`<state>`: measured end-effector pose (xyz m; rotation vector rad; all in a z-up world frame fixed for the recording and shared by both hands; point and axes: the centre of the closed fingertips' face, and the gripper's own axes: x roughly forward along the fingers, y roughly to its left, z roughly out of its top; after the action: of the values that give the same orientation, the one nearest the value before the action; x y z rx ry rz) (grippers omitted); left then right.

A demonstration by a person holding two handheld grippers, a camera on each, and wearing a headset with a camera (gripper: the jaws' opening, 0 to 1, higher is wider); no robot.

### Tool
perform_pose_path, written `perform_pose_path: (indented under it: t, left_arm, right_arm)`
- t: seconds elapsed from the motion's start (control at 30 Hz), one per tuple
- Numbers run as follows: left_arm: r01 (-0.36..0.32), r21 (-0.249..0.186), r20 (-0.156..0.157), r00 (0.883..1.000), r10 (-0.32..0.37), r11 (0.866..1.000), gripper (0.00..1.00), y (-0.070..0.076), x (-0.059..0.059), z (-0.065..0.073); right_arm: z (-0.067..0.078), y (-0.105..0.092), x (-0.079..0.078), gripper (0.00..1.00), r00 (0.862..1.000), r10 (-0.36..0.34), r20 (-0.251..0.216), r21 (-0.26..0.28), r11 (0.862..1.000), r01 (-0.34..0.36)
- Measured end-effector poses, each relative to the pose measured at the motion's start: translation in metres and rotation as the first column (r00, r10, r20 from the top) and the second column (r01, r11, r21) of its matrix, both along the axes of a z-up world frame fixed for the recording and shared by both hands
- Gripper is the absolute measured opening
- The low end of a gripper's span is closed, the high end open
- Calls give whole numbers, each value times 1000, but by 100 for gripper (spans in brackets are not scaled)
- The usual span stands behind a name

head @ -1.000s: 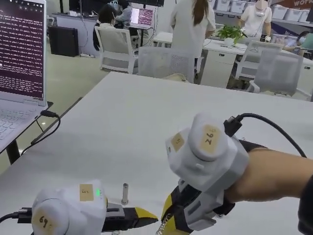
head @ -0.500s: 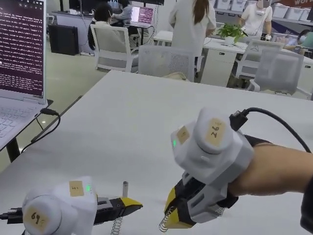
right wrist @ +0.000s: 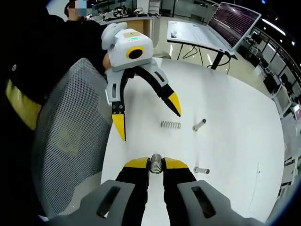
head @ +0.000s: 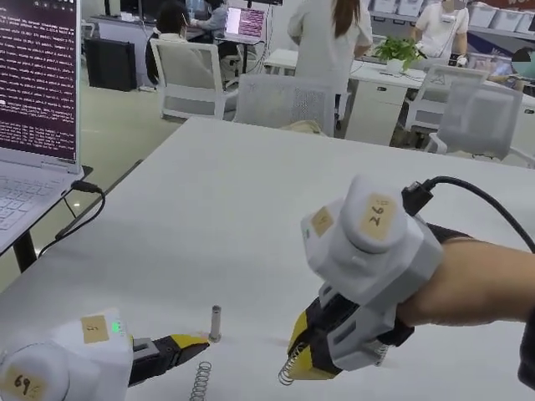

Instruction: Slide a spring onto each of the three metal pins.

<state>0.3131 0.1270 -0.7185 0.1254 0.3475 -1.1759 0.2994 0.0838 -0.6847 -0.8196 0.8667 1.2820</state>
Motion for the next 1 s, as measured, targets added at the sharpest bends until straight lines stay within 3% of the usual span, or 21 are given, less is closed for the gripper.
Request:
perform_pose_path:
  t: [0.4,0.67,1.0]
  left_arm:
    - [-70,-1,14,997,70,998,73,19,9,0]
    - [-85,21,30,996,84,996,74,26,11,-2]
    - [-96,33,48,994,94,995,75,32,12,-1]
  right_arm:
    - [3,-12,7,8,1000,-21,8,-9,1000,21]
    - [11,-32,21,8,997,-70,29,-22,997,71]
    - [22,-58,50,8,990,-124,65,-63,990,128]
